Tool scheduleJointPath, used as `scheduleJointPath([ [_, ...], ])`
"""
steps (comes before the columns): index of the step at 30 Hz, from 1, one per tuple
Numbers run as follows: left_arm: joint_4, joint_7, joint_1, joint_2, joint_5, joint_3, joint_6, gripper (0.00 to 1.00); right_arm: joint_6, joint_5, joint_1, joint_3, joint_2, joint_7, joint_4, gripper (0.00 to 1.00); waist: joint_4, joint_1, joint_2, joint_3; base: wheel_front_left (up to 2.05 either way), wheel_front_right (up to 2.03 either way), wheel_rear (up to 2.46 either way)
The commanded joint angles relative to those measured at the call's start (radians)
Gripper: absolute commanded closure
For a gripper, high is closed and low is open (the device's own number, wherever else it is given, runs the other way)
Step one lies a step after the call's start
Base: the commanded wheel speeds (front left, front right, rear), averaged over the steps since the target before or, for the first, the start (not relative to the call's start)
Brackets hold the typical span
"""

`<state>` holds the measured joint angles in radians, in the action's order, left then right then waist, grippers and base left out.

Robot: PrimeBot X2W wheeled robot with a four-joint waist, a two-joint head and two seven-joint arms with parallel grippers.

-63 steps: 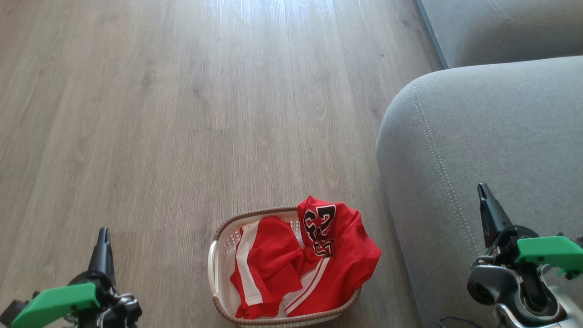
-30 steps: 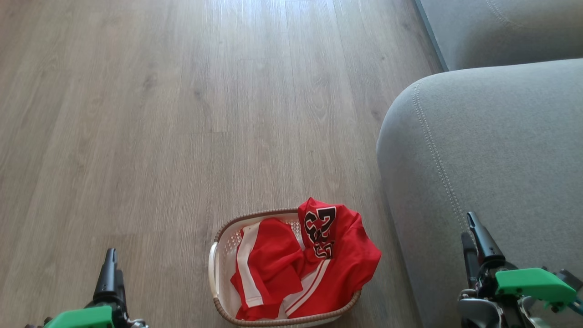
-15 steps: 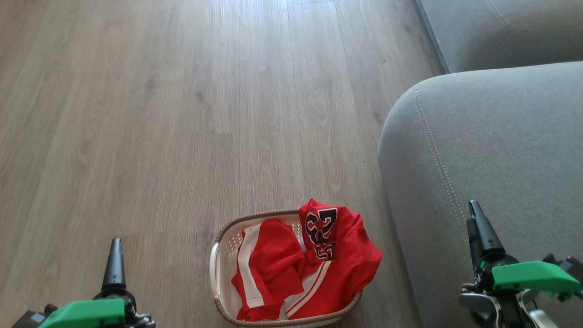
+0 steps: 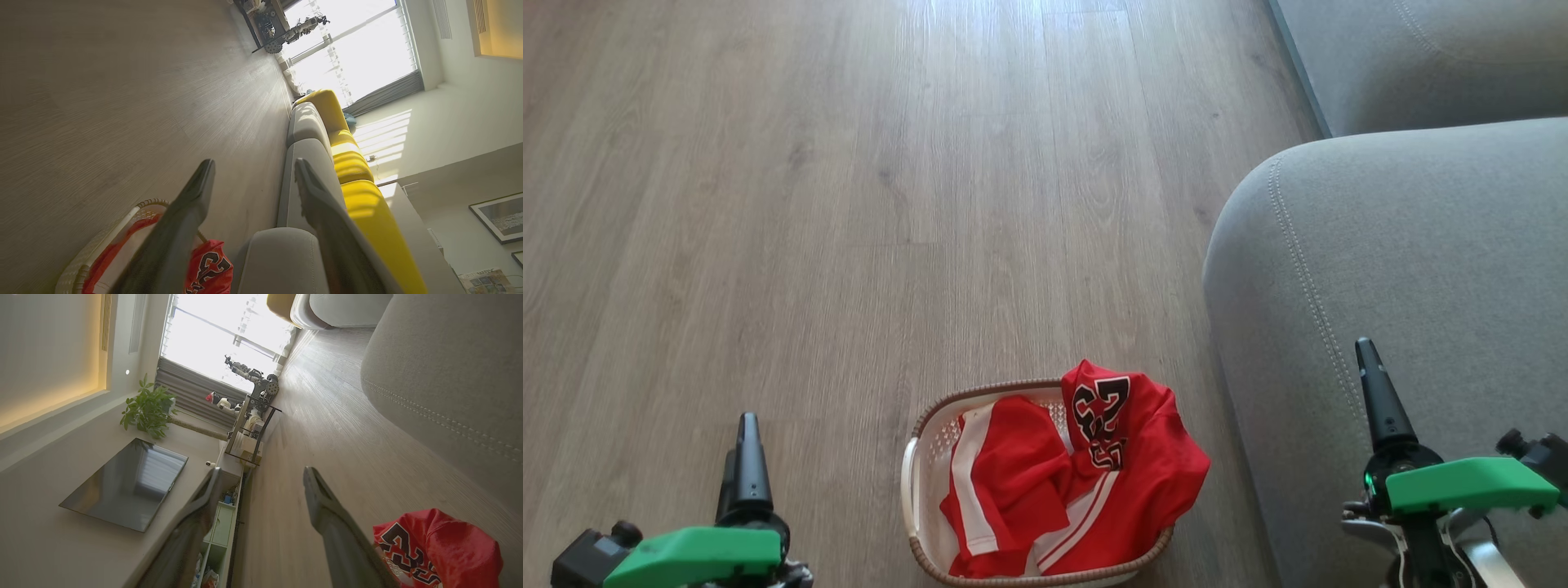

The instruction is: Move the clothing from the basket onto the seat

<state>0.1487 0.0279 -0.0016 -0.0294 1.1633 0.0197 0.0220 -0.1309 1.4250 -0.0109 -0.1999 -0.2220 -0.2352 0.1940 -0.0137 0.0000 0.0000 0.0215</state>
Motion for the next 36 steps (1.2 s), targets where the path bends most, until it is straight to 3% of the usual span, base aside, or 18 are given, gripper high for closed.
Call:
scheduleJointPath([
  [1, -0.04, 0.011, -0.021, -0.011, -0.045, -0.003, 0.005, 0.0, 0.0, -0.048, -0.029, 0.008, 0.003, -0.009, -0.044, 0.0, 0.0, 0.0, 0.0, 0.001, 0.0, 0.0, 0.0],
  [36, -0.014, 0.111, 0.017, -0.016, -0.561, 0.039, 0.027, 0.0, 0.0, -0.634, -0.003, 0.103, 0.079, -0.017, -0.023, 0.0, -0.008, 0.0, 0.0, 0.012, 0.0, 0.0, 0.0],
])
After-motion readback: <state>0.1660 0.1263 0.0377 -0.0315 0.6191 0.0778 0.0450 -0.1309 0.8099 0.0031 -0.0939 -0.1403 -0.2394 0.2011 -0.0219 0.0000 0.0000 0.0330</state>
